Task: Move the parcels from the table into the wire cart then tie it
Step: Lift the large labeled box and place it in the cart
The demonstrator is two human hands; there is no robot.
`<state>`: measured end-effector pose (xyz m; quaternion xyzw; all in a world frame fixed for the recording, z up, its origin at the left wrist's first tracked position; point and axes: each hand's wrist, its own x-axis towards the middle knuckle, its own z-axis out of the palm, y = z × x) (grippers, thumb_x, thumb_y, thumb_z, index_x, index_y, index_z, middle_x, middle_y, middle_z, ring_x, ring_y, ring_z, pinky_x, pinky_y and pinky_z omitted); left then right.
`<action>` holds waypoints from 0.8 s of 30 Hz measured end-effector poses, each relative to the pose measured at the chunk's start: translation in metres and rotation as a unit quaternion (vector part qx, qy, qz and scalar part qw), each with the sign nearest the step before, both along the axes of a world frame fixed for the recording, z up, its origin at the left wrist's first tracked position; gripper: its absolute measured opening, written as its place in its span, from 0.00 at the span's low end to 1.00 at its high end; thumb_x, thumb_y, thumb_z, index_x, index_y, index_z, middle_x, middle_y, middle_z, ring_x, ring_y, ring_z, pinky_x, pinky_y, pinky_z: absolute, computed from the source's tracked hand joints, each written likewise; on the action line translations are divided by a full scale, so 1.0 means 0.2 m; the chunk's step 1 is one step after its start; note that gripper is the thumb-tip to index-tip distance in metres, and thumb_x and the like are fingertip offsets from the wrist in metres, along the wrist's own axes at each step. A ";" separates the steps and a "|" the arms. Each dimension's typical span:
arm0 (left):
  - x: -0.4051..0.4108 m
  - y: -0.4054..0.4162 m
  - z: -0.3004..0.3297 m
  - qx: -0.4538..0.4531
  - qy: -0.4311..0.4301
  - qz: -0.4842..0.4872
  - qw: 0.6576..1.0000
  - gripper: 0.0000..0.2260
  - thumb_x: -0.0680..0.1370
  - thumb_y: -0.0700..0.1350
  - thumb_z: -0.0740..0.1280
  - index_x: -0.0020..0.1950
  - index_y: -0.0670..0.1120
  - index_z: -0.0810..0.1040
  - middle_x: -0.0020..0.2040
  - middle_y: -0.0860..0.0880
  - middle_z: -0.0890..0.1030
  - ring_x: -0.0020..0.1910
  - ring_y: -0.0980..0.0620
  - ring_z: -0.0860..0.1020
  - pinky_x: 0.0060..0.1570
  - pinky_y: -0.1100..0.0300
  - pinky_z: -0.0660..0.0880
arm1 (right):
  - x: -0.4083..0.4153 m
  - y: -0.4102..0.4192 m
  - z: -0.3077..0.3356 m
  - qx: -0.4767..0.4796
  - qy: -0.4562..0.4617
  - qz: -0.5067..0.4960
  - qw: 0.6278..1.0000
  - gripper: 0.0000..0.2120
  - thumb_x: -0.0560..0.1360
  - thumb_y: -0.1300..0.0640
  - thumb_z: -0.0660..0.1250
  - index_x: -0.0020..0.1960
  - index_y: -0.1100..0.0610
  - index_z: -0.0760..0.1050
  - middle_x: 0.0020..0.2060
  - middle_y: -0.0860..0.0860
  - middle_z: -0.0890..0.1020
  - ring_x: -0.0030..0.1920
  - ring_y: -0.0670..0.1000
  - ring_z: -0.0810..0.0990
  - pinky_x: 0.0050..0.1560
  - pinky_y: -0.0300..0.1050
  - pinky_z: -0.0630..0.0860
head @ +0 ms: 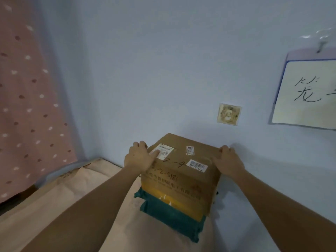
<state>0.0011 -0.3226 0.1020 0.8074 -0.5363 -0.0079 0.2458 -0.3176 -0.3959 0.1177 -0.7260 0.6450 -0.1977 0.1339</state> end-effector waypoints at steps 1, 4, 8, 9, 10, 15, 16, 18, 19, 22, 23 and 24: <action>0.02 -0.07 -0.01 -0.007 0.040 0.016 0.999 0.34 0.73 0.73 0.58 0.67 0.49 0.71 0.62 0.48 0.73 0.59 0.46 0.75 0.56 0.45 0.77 | 0.00 -0.03 -0.03 0.034 -0.052 -0.042 0.997 0.37 0.76 0.38 0.69 0.75 0.59 0.63 0.69 0.60 0.68 0.66 0.64 0.74 0.62 0.59 0.76; 0.08 -0.25 -0.07 0.009 0.171 0.025 0.985 0.41 0.71 0.75 0.60 0.71 0.45 0.70 0.64 0.46 0.76 0.59 0.45 0.77 0.54 0.49 0.76 | 0.01 -0.07 -0.11 0.165 -0.225 -0.132 0.951 0.51 0.70 0.33 0.73 0.79 0.59 0.55 0.74 0.60 0.64 0.70 0.65 0.71 0.61 0.64 0.78; 0.13 -0.37 -0.20 0.026 0.238 -0.011 0.971 0.28 0.73 0.72 0.63 0.51 0.47 0.78 0.49 0.49 0.83 0.41 0.55 0.79 0.34 0.60 0.72 | 0.02 -0.06 -0.23 0.309 -0.324 -0.144 0.882 0.51 0.65 0.26 0.72 0.77 0.54 0.61 0.71 0.58 0.71 0.66 0.66 0.74 0.58 0.65 0.78; 0.14 -0.37 -0.22 0.014 0.241 -0.016 0.970 0.26 0.73 0.71 0.64 0.49 0.48 0.78 0.46 0.51 0.83 0.40 0.55 0.79 0.33 0.61 0.72 | 0.01 -0.05 -0.26 0.330 -0.347 -0.133 0.868 0.48 0.64 0.26 0.72 0.74 0.53 0.65 0.68 0.59 0.74 0.63 0.66 0.76 0.58 0.66 0.79; 0.14 -0.37 -0.24 0.002 0.250 -0.017 0.968 0.24 0.73 0.70 0.65 0.50 0.49 0.79 0.44 0.53 0.83 0.40 0.55 0.80 0.34 0.60 0.74 | 0.01 -0.05 -0.27 0.340 -0.371 -0.123 0.855 0.45 0.65 0.26 0.72 0.71 0.53 0.69 0.64 0.59 0.77 0.60 0.66 0.78 0.57 0.66 0.80; 0.12 -0.32 -0.20 0.001 0.272 -0.029 0.962 0.20 0.74 0.66 0.68 0.48 0.50 0.81 0.43 0.53 0.84 0.42 0.53 0.82 0.40 0.56 0.80 | 0.00 -0.03 -0.28 0.334 -0.421 -0.117 0.836 0.33 0.68 0.31 0.73 0.64 0.53 0.76 0.59 0.59 0.80 0.58 0.65 0.80 0.60 0.65 0.79; 0.12 -0.30 -0.19 0.001 0.270 -0.030 0.962 0.20 0.73 0.66 0.69 0.47 0.50 0.81 0.42 0.53 0.84 0.41 0.53 0.82 0.38 0.58 0.79 | -0.01 -0.01 -0.28 0.334 -0.416 -0.118 0.838 0.32 0.68 0.32 0.73 0.62 0.53 0.77 0.58 0.59 0.81 0.57 0.65 0.81 0.59 0.65 0.79; 0.11 -0.23 -0.14 -0.005 0.272 -0.029 0.962 0.21 0.73 0.66 0.67 0.41 0.49 0.83 0.39 0.53 0.85 0.40 0.53 0.82 0.35 0.59 0.77 | -0.04 0.04 -0.25 0.340 -0.411 -0.121 0.837 0.32 0.68 0.31 0.72 0.62 0.53 0.77 0.58 0.60 0.82 0.56 0.65 0.82 0.56 0.65 0.81; 0.12 -0.20 -0.11 -0.016 0.288 -0.023 0.957 0.22 0.72 0.66 0.66 0.39 0.48 0.84 0.38 0.51 0.85 0.39 0.51 0.82 0.36 0.58 0.77 | -0.06 0.07 -0.23 0.344 -0.410 -0.118 0.836 0.33 0.68 0.31 0.72 0.63 0.53 0.78 0.58 0.61 0.83 0.55 0.65 0.83 0.54 0.65 0.82; 0.15 -0.10 -0.02 -0.040 0.391 -0.015 0.919 0.21 0.73 0.63 0.67 0.40 0.45 0.85 0.37 0.46 0.86 0.37 0.47 0.83 0.36 0.57 0.78 | -0.18 0.15 -0.14 0.347 -0.411 -0.105 0.836 0.33 0.68 0.31 0.72 0.63 0.53 0.79 0.57 0.61 0.85 0.55 0.64 0.85 0.54 0.65 0.82; 0.14 -0.06 0.00 -0.039 0.431 -0.030 0.901 0.19 0.74 0.61 0.68 0.42 0.45 0.86 0.38 0.45 0.87 0.36 0.47 0.84 0.35 0.57 0.79 | -0.23 0.17 -0.12 0.346 -0.412 -0.100 0.837 0.32 0.68 0.32 0.72 0.63 0.53 0.80 0.56 0.61 0.85 0.56 0.65 0.85 0.57 0.65 0.81; 0.12 -0.03 0.01 -0.037 0.460 -0.052 0.885 0.18 0.76 0.59 0.69 0.44 0.44 0.86 0.40 0.43 0.87 0.35 0.47 0.84 0.36 0.57 0.79 | -0.27 0.19 -0.09 0.346 -0.414 -0.094 0.837 0.32 0.69 0.33 0.72 0.63 0.54 0.81 0.56 0.62 0.86 0.57 0.65 0.84 0.61 0.65 0.79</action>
